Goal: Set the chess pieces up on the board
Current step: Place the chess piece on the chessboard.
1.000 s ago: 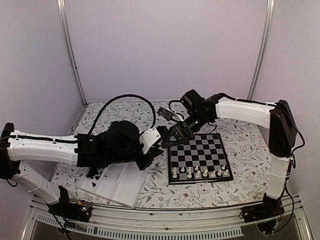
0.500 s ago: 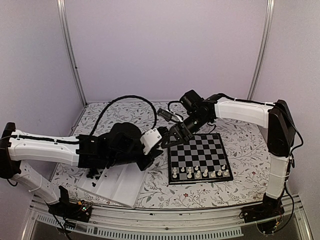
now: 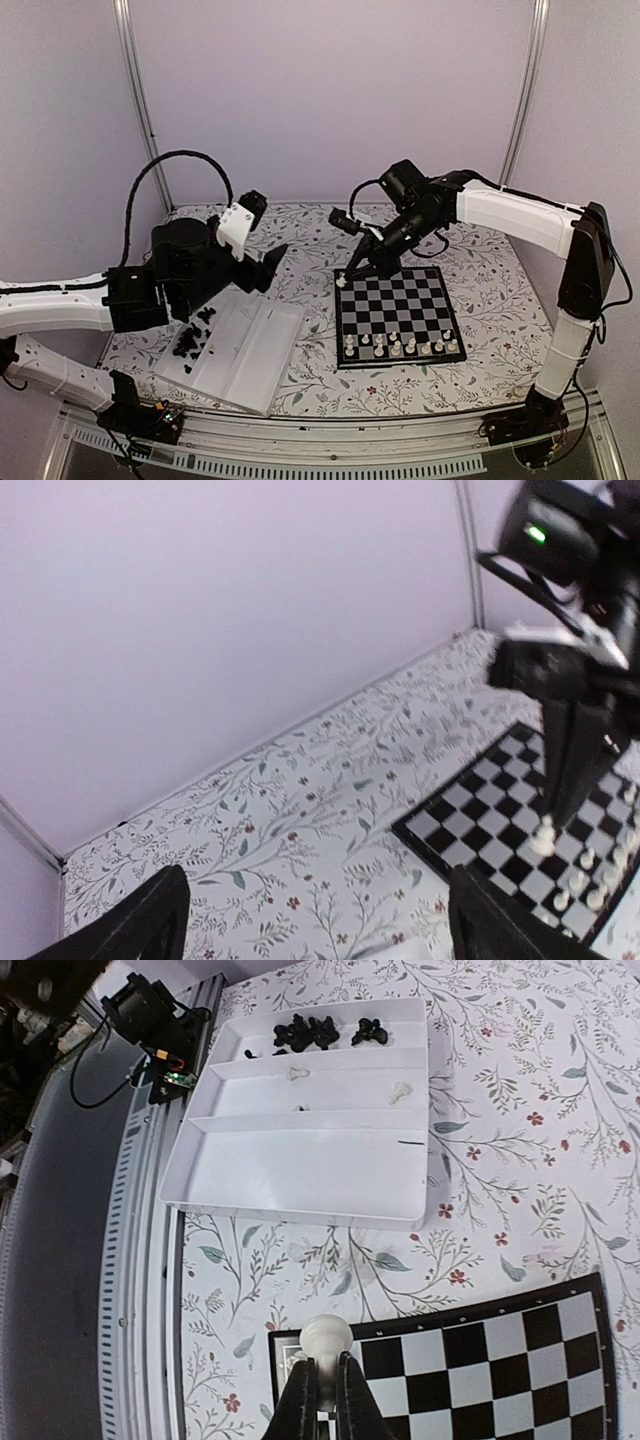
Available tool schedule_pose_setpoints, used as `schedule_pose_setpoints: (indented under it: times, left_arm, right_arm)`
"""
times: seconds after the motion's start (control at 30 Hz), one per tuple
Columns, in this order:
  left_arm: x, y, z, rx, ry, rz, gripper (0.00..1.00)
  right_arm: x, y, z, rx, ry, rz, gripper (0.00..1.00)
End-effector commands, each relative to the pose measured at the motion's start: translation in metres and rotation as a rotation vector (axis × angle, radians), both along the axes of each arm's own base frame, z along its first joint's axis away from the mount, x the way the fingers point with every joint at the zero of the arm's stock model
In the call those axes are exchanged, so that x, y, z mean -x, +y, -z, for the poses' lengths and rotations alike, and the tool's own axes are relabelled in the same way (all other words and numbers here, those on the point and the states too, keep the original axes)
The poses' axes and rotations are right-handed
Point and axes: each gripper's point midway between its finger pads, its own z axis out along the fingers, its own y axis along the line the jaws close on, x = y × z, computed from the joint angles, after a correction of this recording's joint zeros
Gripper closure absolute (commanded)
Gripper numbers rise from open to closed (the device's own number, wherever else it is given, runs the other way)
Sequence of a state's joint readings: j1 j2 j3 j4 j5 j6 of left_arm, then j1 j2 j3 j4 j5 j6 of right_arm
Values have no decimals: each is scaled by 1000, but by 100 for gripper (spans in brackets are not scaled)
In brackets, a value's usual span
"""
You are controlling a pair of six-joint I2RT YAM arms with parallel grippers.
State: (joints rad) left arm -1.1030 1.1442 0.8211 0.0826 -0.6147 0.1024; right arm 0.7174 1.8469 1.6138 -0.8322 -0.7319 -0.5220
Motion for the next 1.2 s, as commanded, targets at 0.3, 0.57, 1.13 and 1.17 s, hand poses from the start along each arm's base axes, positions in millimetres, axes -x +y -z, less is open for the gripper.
schedule_pose_setpoints:
  times: [0.3, 0.57, 1.13, 1.17]
  left_arm:
    - [-111, 64, -72, 237, -115, -170, 7]
    - [-107, 100, -49, 321, -72, -175, 11]
    - [-97, 104, -62, 325, -84, -177, 13]
    - [-97, 104, -62, 324, -82, -177, 13]
  right_arm:
    - [18, -32, 23, 263, -339, -83, 100]
    - [44, -38, 71, 413, -362, -168, 100]
    - [67, -39, 110, 514, -336, -231, 100]
    - [67, -39, 112, 517, -333, -234, 100]
